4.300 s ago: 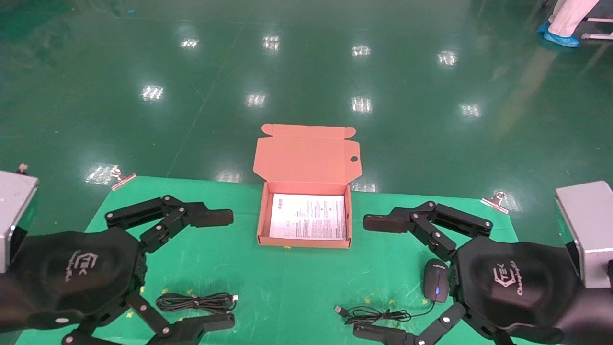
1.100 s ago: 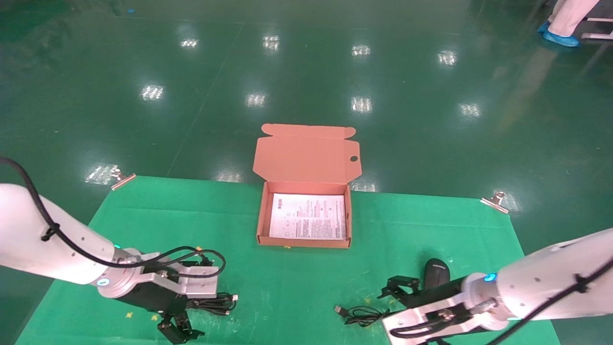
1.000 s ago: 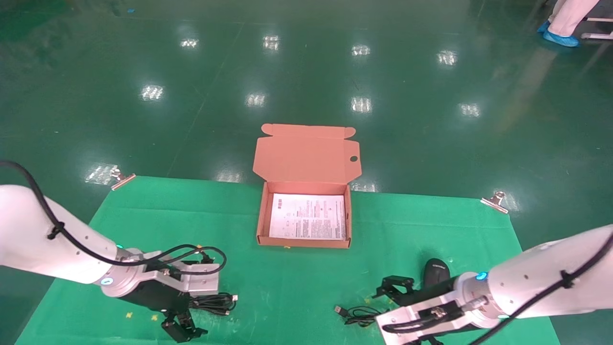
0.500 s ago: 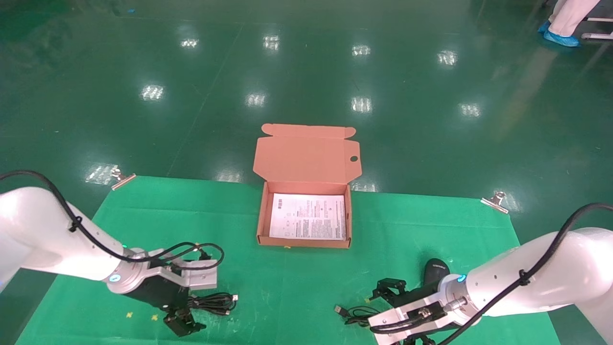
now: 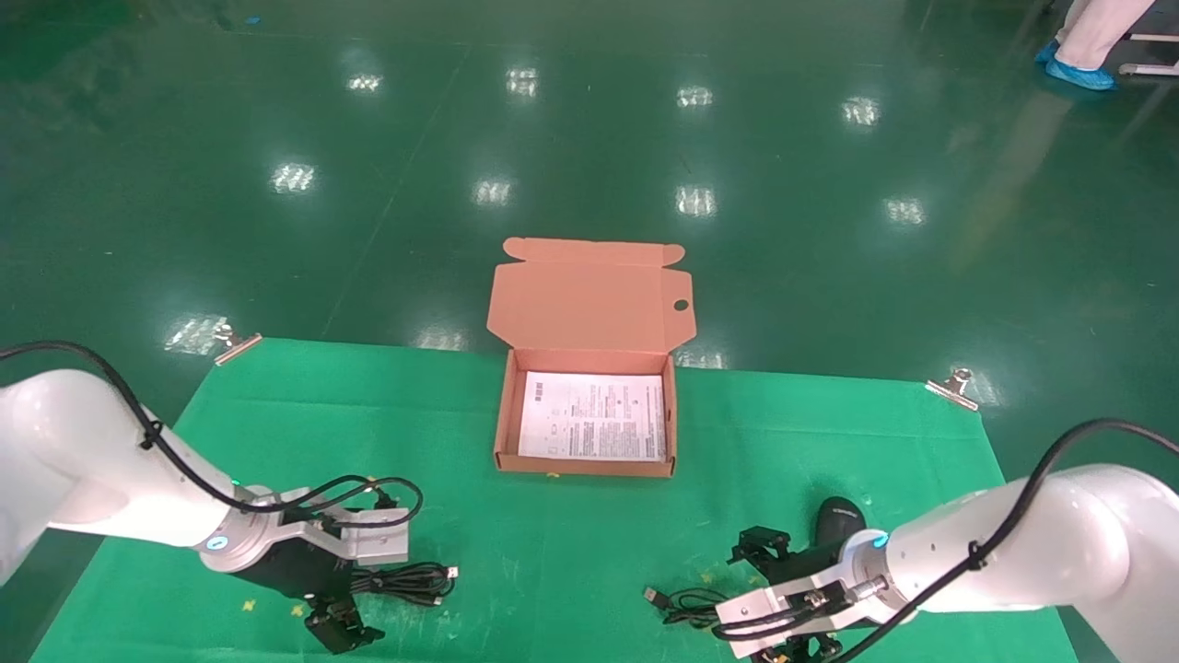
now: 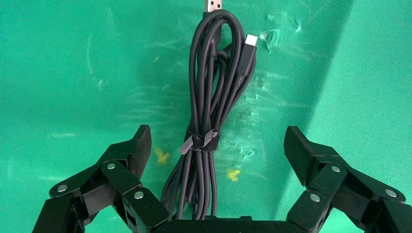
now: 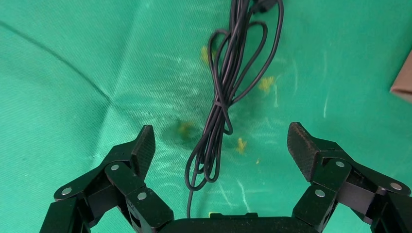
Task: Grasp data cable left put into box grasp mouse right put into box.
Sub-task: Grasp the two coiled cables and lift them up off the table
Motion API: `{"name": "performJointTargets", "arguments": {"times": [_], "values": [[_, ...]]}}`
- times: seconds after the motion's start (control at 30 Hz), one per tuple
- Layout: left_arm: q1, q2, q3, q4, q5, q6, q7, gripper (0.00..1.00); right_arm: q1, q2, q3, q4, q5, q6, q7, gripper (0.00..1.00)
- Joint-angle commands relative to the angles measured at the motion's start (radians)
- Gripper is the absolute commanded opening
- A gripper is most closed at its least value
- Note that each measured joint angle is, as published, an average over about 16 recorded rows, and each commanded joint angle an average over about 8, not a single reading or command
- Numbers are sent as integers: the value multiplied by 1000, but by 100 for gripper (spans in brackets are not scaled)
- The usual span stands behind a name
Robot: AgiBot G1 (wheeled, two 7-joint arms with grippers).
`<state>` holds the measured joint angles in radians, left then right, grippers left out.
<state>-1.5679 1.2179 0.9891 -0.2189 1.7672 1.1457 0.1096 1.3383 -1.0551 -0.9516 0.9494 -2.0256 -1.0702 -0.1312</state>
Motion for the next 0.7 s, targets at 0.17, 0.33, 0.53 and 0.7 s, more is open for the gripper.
{"name": "performJointTargets", "arguments": {"times": [0.17,0.33,0.53,0.7], "values": [[-3,2,-5,29,-8,2,14,0,-15,-1,0,-3,-19,34,18,0],[-4,2,-5,27,-9,2,13,0,-15,0,1,-2,-18,32,17,0],[-3,1,-4,21,-7,2,11,0,-13,0,1,0,-14,25,13,0],[-3,1,-3,18,-6,2,10,0,-12,0,0,1,-12,22,11,0]]}}
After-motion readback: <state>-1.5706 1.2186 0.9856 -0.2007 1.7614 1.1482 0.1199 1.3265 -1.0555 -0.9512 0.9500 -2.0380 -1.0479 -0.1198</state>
